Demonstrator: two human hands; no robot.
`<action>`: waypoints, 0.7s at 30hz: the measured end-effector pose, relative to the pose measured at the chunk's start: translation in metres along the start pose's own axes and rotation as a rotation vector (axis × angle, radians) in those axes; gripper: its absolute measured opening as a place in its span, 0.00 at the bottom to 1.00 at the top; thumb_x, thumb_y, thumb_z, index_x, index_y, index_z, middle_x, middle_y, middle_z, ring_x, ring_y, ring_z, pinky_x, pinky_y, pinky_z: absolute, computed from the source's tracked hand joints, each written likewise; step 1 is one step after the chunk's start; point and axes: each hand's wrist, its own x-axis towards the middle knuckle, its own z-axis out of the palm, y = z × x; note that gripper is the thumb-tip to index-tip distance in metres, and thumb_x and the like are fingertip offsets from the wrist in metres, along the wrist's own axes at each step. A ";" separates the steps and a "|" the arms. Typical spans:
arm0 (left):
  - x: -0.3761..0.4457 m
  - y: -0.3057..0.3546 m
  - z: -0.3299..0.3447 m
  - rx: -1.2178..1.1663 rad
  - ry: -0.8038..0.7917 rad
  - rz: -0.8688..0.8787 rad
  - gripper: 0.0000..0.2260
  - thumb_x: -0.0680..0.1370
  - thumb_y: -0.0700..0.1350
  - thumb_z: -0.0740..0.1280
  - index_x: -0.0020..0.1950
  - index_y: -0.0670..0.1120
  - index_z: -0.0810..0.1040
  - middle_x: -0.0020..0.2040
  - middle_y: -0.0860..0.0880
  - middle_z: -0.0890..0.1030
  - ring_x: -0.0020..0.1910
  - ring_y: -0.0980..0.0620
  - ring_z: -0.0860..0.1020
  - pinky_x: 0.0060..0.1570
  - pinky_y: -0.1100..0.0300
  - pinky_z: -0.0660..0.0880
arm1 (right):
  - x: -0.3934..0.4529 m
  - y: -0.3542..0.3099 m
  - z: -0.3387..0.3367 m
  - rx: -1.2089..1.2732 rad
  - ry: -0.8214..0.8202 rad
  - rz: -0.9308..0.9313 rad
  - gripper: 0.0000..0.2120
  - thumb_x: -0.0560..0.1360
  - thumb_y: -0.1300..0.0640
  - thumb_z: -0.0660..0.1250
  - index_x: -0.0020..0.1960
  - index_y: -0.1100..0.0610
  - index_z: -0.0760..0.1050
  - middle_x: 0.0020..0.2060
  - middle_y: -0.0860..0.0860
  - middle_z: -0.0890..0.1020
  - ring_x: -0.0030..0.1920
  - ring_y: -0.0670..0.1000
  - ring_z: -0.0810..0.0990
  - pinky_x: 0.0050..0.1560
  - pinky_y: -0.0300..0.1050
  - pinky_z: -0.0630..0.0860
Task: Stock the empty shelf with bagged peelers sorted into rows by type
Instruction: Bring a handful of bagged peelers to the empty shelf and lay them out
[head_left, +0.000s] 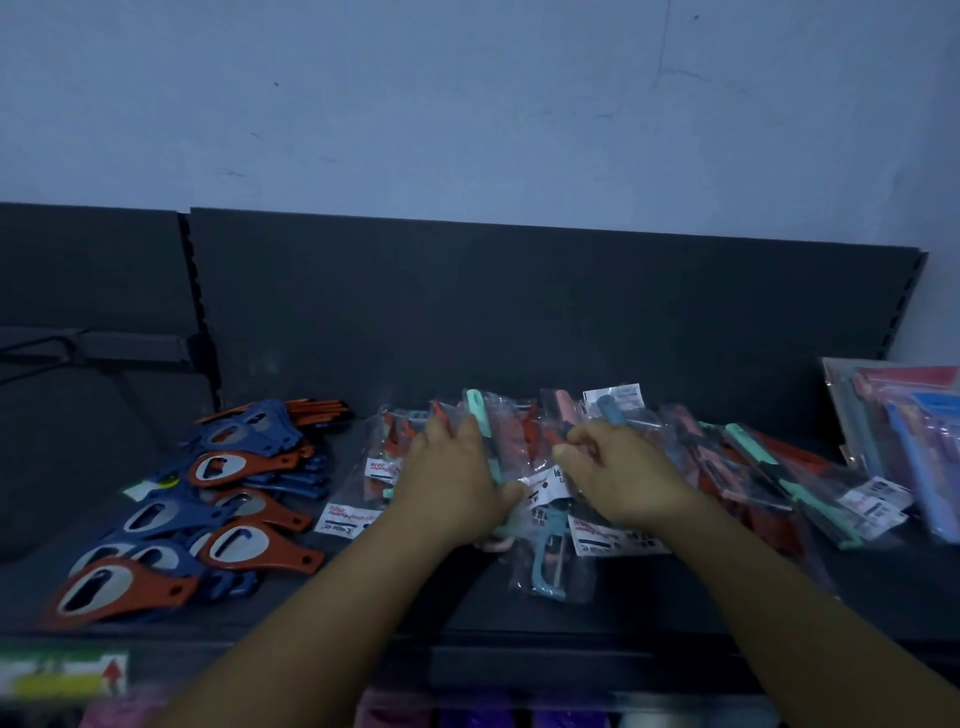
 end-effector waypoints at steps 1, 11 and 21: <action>0.002 -0.002 0.000 0.022 -0.018 -0.027 0.39 0.72 0.66 0.63 0.75 0.47 0.55 0.74 0.39 0.61 0.72 0.39 0.60 0.71 0.47 0.59 | 0.001 -0.001 0.000 0.002 0.004 0.000 0.16 0.77 0.46 0.61 0.60 0.53 0.73 0.54 0.50 0.78 0.51 0.51 0.77 0.50 0.44 0.73; 0.008 0.001 -0.006 -0.124 0.034 -0.034 0.37 0.71 0.59 0.70 0.73 0.45 0.59 0.68 0.42 0.68 0.68 0.42 0.67 0.68 0.48 0.65 | 0.011 -0.007 0.005 0.099 -0.048 0.079 0.24 0.72 0.54 0.69 0.65 0.55 0.66 0.49 0.49 0.79 0.45 0.50 0.80 0.42 0.45 0.78; 0.013 0.000 -0.007 -0.388 0.107 -0.061 0.29 0.70 0.46 0.74 0.67 0.47 0.64 0.57 0.46 0.78 0.54 0.45 0.77 0.49 0.57 0.73 | 0.012 -0.023 0.012 0.161 0.051 0.125 0.20 0.75 0.53 0.67 0.64 0.57 0.67 0.53 0.54 0.76 0.45 0.53 0.76 0.42 0.41 0.69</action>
